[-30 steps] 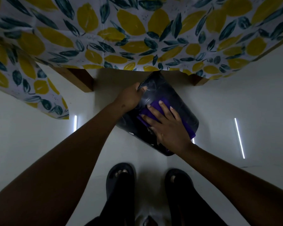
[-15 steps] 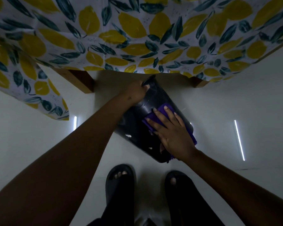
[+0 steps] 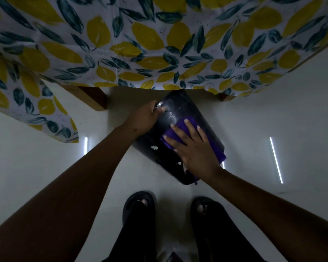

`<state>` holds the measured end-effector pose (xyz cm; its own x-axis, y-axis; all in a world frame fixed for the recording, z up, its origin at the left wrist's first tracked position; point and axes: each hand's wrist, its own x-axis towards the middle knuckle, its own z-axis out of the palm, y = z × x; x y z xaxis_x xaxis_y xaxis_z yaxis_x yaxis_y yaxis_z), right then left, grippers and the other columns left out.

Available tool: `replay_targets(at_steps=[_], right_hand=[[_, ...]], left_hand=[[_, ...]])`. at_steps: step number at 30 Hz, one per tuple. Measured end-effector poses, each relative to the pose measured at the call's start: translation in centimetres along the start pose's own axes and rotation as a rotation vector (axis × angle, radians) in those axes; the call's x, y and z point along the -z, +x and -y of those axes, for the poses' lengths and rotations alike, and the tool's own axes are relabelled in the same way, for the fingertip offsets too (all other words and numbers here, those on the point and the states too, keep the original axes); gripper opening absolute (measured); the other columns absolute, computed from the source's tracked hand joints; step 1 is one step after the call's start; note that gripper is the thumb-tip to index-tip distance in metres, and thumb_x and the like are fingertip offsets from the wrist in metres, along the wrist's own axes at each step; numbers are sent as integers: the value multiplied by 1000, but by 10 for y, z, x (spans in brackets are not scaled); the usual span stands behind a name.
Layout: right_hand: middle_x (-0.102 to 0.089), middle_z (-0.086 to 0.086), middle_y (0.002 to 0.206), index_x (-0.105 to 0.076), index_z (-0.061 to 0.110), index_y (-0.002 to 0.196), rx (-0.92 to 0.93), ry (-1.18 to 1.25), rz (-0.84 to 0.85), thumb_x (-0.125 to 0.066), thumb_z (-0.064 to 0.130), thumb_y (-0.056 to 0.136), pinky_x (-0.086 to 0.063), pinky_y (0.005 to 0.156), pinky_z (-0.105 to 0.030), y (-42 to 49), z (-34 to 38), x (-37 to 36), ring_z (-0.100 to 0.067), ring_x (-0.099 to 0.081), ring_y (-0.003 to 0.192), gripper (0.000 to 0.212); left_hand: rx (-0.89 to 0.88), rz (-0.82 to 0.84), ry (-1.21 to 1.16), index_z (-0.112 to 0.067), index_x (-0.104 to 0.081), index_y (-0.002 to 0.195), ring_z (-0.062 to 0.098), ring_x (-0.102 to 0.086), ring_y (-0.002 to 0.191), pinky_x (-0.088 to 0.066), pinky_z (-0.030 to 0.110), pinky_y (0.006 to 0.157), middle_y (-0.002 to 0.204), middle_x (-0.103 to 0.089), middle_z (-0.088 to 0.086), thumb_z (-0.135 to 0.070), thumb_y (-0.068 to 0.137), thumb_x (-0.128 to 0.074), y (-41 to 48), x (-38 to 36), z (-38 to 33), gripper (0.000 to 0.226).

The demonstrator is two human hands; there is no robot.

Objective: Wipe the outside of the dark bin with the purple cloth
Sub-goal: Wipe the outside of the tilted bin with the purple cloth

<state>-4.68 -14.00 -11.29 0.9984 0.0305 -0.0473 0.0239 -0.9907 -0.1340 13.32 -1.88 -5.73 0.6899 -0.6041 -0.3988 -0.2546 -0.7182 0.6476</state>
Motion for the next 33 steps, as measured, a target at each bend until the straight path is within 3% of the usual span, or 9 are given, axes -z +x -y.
replay_targets(at_steps=[4,9,11,17,22,25,28,30,33], right_hand=[[-19,3,160,-22,39,149,-25,35,-23,-40,36,98,-18,116,-50,20,7,6,-31,-13,147,55],[-14,2,161,-22,37,150,19,-25,-2,-69,27,80,-15,115,-51,-37,4,-11,-33,-12,147,85],[-16,2,160,-24,37,149,34,-35,6,-71,26,78,-13,115,-51,-47,2,-13,-34,-14,146,86],[-18,2,161,-24,40,148,0,-8,2,-39,36,95,-19,115,-50,5,8,7,-31,-13,147,55],[-17,3,161,-23,39,149,-24,17,-23,-39,33,95,-15,117,-48,-3,9,3,-29,-9,148,57],[-11,2,161,-21,38,150,38,-55,23,-63,29,83,-11,116,-50,-51,1,-12,-32,-9,148,80],[-12,1,161,-18,37,151,19,-70,97,-83,38,63,-14,114,-53,-61,-4,-14,-34,-12,147,109],[-13,0,161,-16,39,151,-18,-40,80,-80,40,67,-17,114,-54,-47,-2,-8,-34,-11,147,106],[-17,0,161,-18,39,150,-49,22,42,-59,34,84,-18,115,-53,-18,3,6,-32,-8,148,78]], left_hand=[[24,7,3,-9,-53,124,29,-57,115,-43,34,93,126,-62,13,-36,98,-43,1,1,2,39],[51,-2,-3,-10,-55,118,31,-58,111,-42,32,87,121,-63,16,-37,98,-42,0,-1,5,36],[43,-9,-15,-10,-55,118,32,-58,110,-42,32,85,120,-64,16,-37,98,-43,2,-1,3,35],[57,54,-63,-9,-54,121,27,-57,112,-40,30,87,122,-62,14,-36,97,-46,2,2,-2,37],[76,13,-19,-4,-56,108,31,-59,102,-38,32,75,111,-64,19,-38,97,-45,2,-2,1,37],[80,0,-6,-4,-54,114,34,-58,106,-35,28,75,116,-63,21,-40,97,-43,3,-3,-1,41],[78,24,-26,-5,-51,122,33,-57,111,-35,27,79,121,-61,19,-40,97,-43,8,-2,-8,43],[86,66,-74,-8,-49,128,29,-55,116,-34,26,82,126,-59,15,-39,97,-43,11,-2,-14,43],[96,73,-61,-7,-49,128,28,-54,116,-32,25,80,129,-57,16,-37,98,-44,13,-3,-20,43]])
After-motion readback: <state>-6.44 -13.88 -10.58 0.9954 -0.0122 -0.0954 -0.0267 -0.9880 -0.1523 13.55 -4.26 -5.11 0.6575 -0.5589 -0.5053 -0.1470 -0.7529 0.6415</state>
